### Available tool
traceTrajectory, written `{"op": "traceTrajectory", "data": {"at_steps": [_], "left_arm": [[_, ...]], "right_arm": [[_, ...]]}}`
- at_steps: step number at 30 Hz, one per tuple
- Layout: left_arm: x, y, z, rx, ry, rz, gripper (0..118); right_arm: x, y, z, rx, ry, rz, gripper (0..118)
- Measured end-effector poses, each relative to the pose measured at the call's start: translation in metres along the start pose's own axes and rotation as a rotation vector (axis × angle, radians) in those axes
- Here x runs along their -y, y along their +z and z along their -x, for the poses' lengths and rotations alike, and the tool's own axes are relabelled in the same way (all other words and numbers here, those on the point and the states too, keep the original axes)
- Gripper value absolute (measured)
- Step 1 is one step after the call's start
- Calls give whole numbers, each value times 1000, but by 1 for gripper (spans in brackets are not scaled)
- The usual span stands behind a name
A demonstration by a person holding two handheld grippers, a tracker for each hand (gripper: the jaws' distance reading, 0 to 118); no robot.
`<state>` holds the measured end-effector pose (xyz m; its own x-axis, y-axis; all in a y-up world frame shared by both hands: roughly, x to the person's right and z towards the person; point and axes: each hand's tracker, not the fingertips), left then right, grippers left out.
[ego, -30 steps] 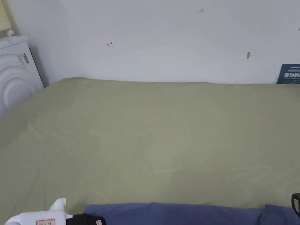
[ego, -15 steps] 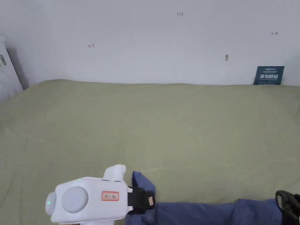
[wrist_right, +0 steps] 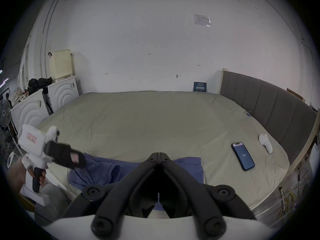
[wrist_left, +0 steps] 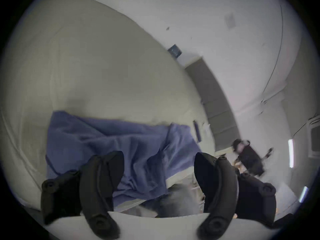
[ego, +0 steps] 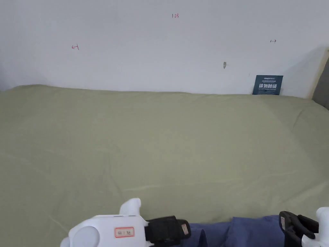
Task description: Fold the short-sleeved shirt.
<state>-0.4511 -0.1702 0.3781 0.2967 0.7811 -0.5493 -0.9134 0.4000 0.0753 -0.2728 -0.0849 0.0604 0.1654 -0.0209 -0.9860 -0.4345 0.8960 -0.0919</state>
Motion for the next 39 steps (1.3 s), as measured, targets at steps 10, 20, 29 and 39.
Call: {"op": "traceTrajectory", "data": {"at_steps": [10,20,29,39], "left_arm": [[22,-23,39,-66,17,92,3],[77,-96,28,90,148,195,1],[40,-41,8,200,76,149,10],[-19,72,127,-101,170,180,85]], "right_arm": [[3,7,1,-19,-3,-5,0],[-1,22,-4,-8,-10,-28,0],[3,19,-4,-12,-5,-9,0],[3,11,8,-51,14,-6,0]]}}
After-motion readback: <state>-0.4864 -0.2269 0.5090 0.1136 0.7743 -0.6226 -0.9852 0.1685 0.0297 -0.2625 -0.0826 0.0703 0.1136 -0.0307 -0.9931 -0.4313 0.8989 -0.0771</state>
